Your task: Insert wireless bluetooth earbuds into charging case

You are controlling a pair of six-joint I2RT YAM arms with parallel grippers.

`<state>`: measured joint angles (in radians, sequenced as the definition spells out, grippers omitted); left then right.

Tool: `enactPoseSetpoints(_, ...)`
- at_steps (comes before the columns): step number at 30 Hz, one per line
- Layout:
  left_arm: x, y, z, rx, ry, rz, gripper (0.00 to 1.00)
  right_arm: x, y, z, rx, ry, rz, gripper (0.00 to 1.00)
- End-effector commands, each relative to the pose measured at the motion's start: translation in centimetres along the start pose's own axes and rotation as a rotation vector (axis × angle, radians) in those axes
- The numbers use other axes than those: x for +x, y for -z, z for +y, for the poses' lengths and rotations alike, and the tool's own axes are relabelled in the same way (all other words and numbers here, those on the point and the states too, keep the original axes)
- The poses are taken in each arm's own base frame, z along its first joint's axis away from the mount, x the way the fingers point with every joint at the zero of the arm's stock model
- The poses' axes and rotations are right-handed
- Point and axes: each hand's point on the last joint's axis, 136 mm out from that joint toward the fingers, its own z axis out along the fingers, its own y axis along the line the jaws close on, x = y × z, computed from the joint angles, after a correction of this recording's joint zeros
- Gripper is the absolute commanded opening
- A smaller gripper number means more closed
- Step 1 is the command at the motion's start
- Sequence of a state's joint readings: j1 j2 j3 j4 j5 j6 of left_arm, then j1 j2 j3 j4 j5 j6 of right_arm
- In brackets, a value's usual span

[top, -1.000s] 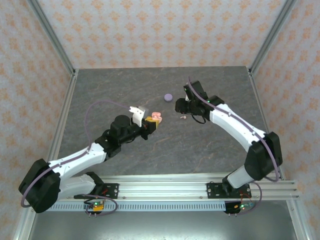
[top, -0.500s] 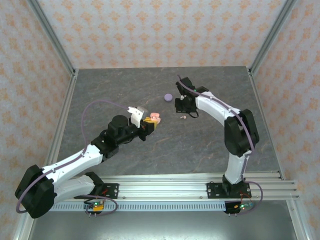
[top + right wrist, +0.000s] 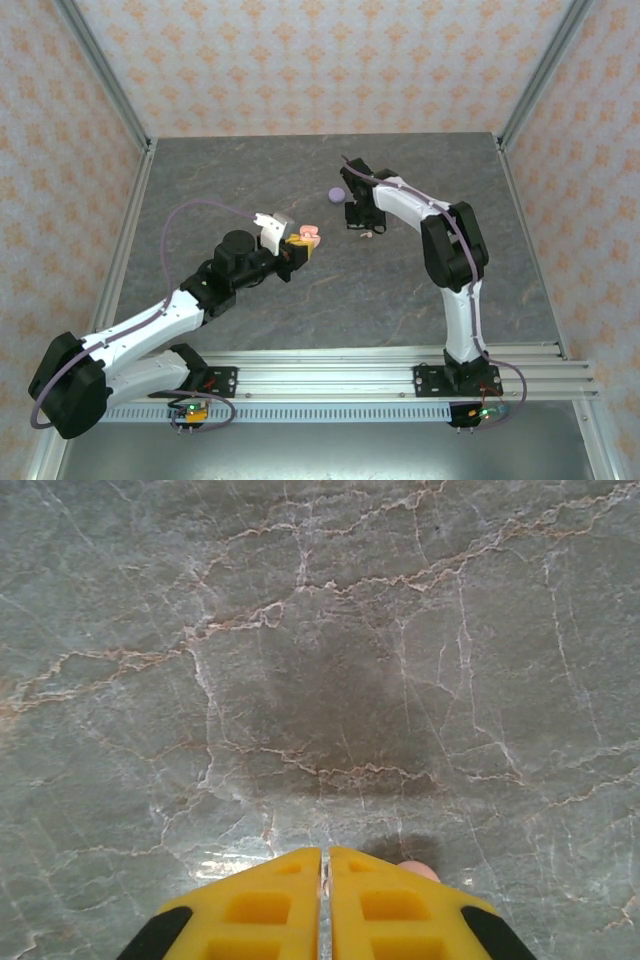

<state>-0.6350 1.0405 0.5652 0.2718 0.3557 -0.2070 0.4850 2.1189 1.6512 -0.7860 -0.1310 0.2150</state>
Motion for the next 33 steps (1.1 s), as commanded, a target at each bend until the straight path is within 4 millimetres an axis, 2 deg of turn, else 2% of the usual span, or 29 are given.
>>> enactPoseSetpoints(1,-1.9,0.4,-1.0,0.022,-0.038,-0.043,0.15,0.0,-0.1,-0.9,0.054,0.016,0.025,0.11)
enactPoseSetpoints(15,-1.8,0.3,-0.8,0.017,-0.034,-0.040,0.16,1.6,-1.7,-1.0,0.056,0.051,0.117,0.09)
enactPoseSetpoints(22,-1.8,0.3,-0.8,0.015,-0.034,-0.036,0.16,2.4,-1.5,-1.3,0.067,0.075,0.146,0.10)
enactPoseSetpoints(27,-1.8,0.2,-0.8,0.016,-0.032,-0.035,0.16,2.3,-0.1,-1.1,0.041,0.085,0.113,0.11)
enactPoseSetpoints(33,-1.9,0.1,-0.9,0.019,-0.030,-0.034,0.16,1.3,2.9,0.2,-0.059,0.100,0.021,0.18)
